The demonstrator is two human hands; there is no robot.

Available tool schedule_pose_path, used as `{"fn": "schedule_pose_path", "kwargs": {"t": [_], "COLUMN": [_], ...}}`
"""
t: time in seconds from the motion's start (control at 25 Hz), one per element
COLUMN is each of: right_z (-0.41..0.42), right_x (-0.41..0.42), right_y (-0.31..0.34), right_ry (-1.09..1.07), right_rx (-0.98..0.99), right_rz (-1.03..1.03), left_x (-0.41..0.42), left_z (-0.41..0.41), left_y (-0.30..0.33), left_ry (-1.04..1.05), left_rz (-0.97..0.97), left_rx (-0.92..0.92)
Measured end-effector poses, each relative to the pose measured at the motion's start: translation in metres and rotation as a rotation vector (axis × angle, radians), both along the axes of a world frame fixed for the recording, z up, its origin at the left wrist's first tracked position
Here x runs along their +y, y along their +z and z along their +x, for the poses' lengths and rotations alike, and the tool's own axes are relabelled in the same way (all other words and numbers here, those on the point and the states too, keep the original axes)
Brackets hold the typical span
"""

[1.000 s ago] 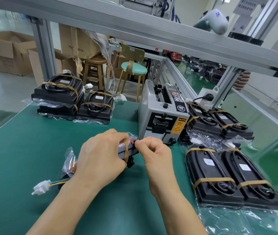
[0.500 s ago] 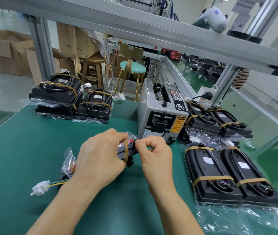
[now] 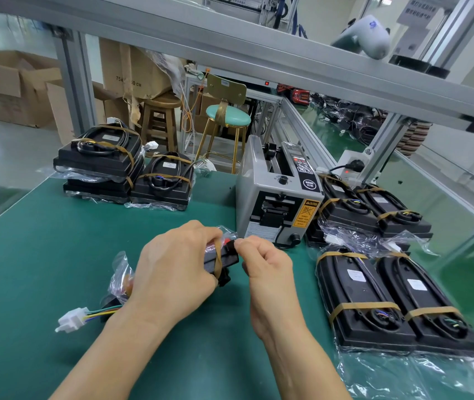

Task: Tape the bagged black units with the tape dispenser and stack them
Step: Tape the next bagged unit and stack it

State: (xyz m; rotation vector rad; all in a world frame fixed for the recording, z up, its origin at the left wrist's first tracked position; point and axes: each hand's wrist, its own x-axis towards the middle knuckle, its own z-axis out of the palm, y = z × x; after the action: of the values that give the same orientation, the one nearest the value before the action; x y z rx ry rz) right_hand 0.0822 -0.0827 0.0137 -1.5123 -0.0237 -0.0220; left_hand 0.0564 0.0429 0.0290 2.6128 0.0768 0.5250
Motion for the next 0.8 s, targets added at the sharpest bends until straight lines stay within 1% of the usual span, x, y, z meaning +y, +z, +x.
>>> {"fn": "schedule_pose_path", "kwargs": {"t": [0.08, 0.36, 0.8], "right_z": [0.0007, 0.0018, -0.0035], "right_x": [-0.0021, -0.0020, 0.0048], "right_y": [0.0019, -0.0007, -0.0006], "right_ry": [0.004, 0.001, -0.162], "right_rx": [-0.014, -0.023, -0.111], "right_rz": [0.009, -0.077, -0.263], "left_x": [-0.0001, 0.0009, 0.0003], "left_z": [0.0007, 0.0002, -0.0003], "left_y": [0.0000, 0.0008, 0.0002], "left_ry": [0.004, -0.001, -0.005], "left_rz": [0.003, 0.004, 0.018], "left_rx": [0.011, 0.011, 0.005]}}
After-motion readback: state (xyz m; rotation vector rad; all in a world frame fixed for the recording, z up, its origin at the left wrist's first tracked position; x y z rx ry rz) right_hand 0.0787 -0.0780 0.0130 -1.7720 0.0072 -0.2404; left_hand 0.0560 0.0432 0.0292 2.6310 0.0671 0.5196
